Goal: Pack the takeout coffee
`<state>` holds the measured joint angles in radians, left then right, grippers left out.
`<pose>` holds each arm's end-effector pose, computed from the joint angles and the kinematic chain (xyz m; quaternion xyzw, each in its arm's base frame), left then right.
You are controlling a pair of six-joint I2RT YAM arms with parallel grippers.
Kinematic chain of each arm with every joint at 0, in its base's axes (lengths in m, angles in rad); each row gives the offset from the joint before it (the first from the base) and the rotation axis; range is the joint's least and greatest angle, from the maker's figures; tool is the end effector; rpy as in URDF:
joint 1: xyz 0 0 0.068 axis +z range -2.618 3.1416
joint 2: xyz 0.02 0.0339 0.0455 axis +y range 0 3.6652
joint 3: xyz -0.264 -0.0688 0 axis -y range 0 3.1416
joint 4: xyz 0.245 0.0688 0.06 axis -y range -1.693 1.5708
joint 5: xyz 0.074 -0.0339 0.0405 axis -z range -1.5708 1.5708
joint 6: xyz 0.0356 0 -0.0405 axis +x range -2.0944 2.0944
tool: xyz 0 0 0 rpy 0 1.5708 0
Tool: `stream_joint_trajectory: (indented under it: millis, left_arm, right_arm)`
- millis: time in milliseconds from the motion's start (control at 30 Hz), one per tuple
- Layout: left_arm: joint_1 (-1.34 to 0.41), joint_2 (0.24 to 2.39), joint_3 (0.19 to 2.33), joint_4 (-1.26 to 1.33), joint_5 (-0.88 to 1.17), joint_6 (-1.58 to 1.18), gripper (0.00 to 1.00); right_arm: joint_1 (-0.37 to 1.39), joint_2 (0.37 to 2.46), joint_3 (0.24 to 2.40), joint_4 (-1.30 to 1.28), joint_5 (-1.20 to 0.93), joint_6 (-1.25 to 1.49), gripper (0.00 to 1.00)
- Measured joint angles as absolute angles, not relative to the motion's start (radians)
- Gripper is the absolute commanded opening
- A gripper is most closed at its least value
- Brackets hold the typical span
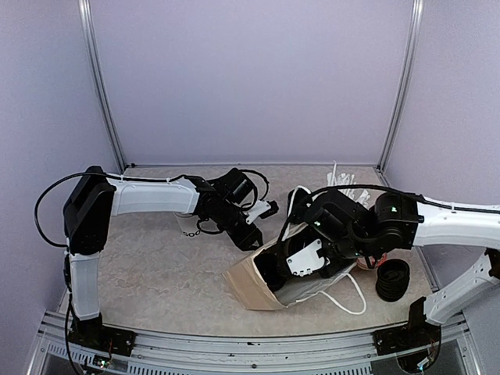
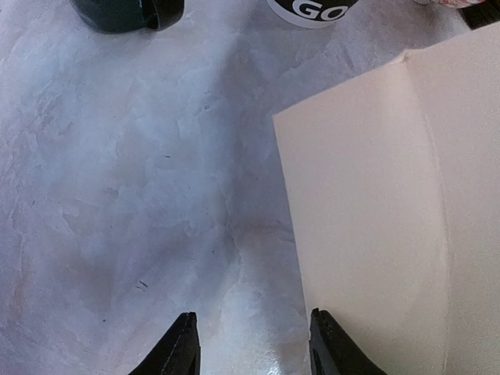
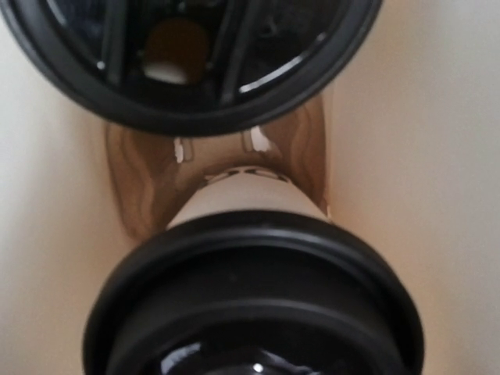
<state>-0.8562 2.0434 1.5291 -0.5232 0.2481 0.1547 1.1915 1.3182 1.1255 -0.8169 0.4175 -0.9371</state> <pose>0.2805 -0.3367 0.1868 0.4920 0.8218 -0.2019 0.2045 0.1107 0.2387 0.2909 -0.7942 0.5062 -0.1632 0.2940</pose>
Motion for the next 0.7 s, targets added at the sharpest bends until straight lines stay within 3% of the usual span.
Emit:
stream_joint_trajectory:
  millis: [700]
  left_arm:
    - [-0.856,2.043,1.529,-0.521,0.263,0.161,0.48]
  right_arm:
    - [1.155,1.364,1.101,-0.779,0.393,-0.942,0.3]
